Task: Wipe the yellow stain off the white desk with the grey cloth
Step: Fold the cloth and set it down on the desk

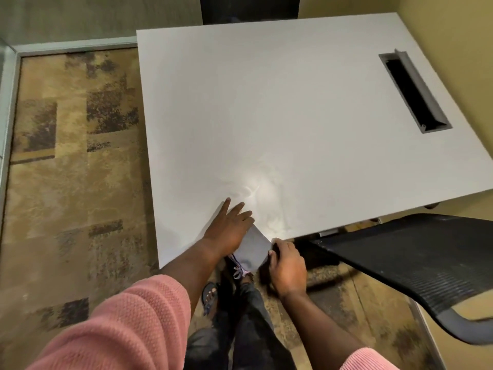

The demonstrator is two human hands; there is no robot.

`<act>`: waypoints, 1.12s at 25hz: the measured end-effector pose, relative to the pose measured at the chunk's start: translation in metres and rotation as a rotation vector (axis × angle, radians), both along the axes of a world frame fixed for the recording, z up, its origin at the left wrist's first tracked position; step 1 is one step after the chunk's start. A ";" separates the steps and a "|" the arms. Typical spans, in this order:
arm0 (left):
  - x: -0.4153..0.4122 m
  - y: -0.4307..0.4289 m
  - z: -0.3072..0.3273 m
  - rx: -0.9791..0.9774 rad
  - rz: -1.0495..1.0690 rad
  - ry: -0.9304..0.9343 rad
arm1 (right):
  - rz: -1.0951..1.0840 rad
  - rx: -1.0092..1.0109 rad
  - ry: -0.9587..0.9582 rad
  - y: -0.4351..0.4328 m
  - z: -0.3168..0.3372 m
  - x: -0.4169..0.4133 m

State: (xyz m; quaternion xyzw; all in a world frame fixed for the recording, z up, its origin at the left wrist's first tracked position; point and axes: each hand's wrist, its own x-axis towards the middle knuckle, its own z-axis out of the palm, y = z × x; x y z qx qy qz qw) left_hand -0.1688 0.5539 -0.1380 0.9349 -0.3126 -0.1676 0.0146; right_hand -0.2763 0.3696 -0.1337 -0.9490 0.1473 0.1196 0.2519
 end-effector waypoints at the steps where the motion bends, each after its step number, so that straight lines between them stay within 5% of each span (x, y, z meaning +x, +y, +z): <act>1: 0.000 0.000 -0.002 -0.006 -0.016 -0.027 | -0.037 0.039 0.012 0.001 0.001 -0.001; 8: 0.010 0.001 0.001 -0.012 -0.001 -0.100 | -0.204 0.203 0.053 0.010 0.002 0.004; 28: 0.005 0.009 0.163 -0.519 0.220 -0.496 | 0.062 -0.189 -0.559 -0.026 0.160 0.043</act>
